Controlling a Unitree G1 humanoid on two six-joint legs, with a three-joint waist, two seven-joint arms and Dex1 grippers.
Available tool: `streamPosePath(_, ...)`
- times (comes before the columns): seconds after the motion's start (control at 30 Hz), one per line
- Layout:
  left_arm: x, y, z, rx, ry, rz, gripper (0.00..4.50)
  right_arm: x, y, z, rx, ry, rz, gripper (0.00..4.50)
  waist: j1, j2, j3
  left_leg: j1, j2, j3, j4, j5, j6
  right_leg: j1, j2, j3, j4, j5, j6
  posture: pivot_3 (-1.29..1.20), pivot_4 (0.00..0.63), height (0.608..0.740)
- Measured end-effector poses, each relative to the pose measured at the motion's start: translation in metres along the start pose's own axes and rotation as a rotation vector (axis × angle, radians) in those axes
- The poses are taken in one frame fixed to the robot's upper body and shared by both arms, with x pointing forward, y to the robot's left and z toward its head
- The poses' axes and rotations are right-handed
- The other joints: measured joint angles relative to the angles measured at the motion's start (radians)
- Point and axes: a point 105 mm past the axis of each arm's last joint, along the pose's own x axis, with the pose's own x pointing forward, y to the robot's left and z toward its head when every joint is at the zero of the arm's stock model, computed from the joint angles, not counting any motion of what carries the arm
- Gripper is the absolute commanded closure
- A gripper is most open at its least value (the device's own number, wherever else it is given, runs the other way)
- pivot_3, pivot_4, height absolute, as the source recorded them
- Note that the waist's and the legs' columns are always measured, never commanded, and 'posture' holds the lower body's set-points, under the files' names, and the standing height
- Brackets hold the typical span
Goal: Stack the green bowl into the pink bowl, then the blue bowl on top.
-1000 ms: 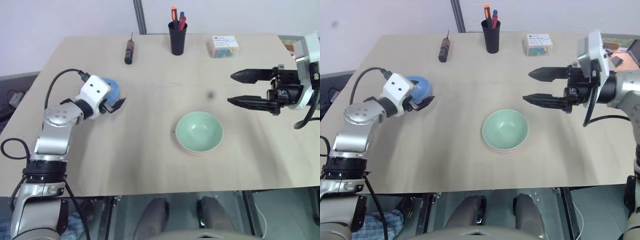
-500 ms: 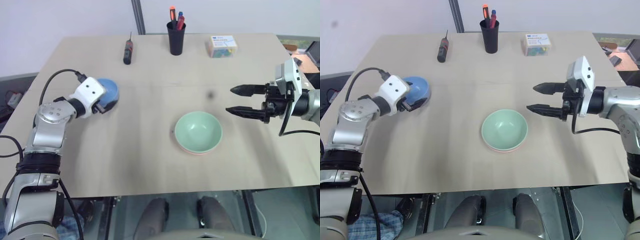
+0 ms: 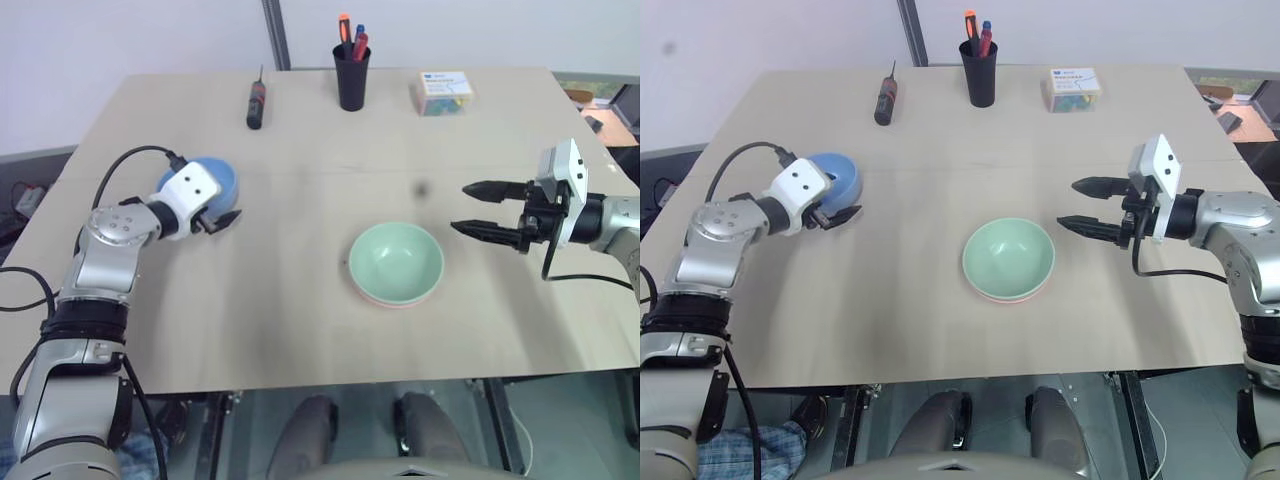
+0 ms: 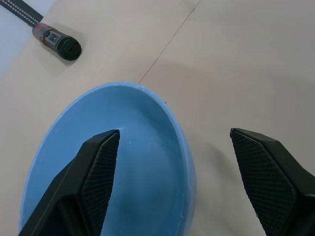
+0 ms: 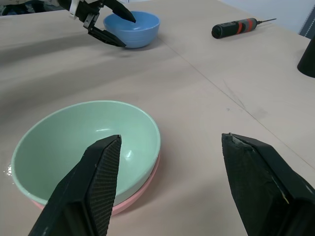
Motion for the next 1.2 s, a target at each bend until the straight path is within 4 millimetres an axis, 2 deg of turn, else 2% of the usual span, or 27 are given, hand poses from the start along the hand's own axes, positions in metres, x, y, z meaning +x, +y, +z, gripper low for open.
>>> streamPosePath(0.2, 0.000, -0.001, -0.004, -0.016, 0.017, -0.011, 3.75, 0.000, 0.000, -0.001, 0.003, 0.000, 0.001, 1.04, 0.000, 0.000, 0.000, 0.000, 0.000, 0.000, 0.001, 0.000, 0.000, 0.000, 0.000, 0.000, 0.000, 0.000, 0.000, 0.00, 0.150, 0.740)
streamPosePath(0.27, 0.002, -0.002, -0.005, -0.020, 0.021, -0.015, 4.32, -0.001, 0.001, 0.001, 0.003, -0.010, 0.004, 1.04, 0.000, 0.000, 0.000, 0.000, 0.000, 0.000, 0.001, 0.000, 0.000, 0.000, 0.000, 0.000, 0.000, 0.000, 0.000, 0.00, 0.150, 0.740)
streamPosePath(0.5, 0.004, -0.005, -0.004, -0.030, 0.019, -0.022, 4.32, -0.001, 0.002, 0.005, 0.005, -0.036, 0.010, 1.04, 0.000, 0.000, 0.000, 0.000, 0.000, 0.000, 0.001, 0.000, 0.000, 0.000, 0.000, 0.000, 0.000, 0.000, 0.000, 0.00, 0.150, 0.740)
streamPosePath(0.77, 0.004, -0.006, -0.004, -0.031, 0.017, -0.026, 4.32, -0.003, 0.012, 0.029, -0.009, -0.185, 0.074, 1.04, 0.000, 0.000, 0.000, -0.001, 0.000, 0.000, 0.001, 0.000, 0.000, 0.000, 0.000, 0.000, 0.000, 0.000, 0.000, 0.00, 0.150, 0.740)
streamPosePath(0.93, 0.009, -0.010, 0.007, -0.032, -0.030, -0.047, 4.32, -0.004, 0.013, 0.032, -0.022, -0.203, 0.081, 1.04, 0.001, 0.000, 0.000, -0.001, 0.000, 0.000, 0.002, 0.000, 0.000, 0.000, 0.000, 0.000, 0.001, 0.000, 0.000, 0.00, 0.150, 0.740)
streamPosePath(1.07, 0.017, -0.025, 0.041, -0.003, -0.179, -0.118, 4.32, -0.005, 0.013, 0.032, -0.032, -0.202, 0.077, 1.04, 0.005, 0.000, 0.000, -0.001, 0.000, 0.000, 0.002, 0.000, 0.000, 0.000, 0.000, 0.000, 0.000, 0.000, 0.000, 0.00, 0.150, 0.740)
streamPosePath(1.2, 0.018, -0.057, 0.090, 0.076, -0.399, -0.289, 4.32, -0.005, 0.012, 0.032, -0.036, -0.204, 0.069, 1.04, 0.004, 0.000, 0.000, -0.001, 0.000, 0.000, 0.002, 0.000, 0.000, 0.000, 0.000, 0.000, 0.000, 0.000, 0.000, 0.00, 0.150, 0.740)
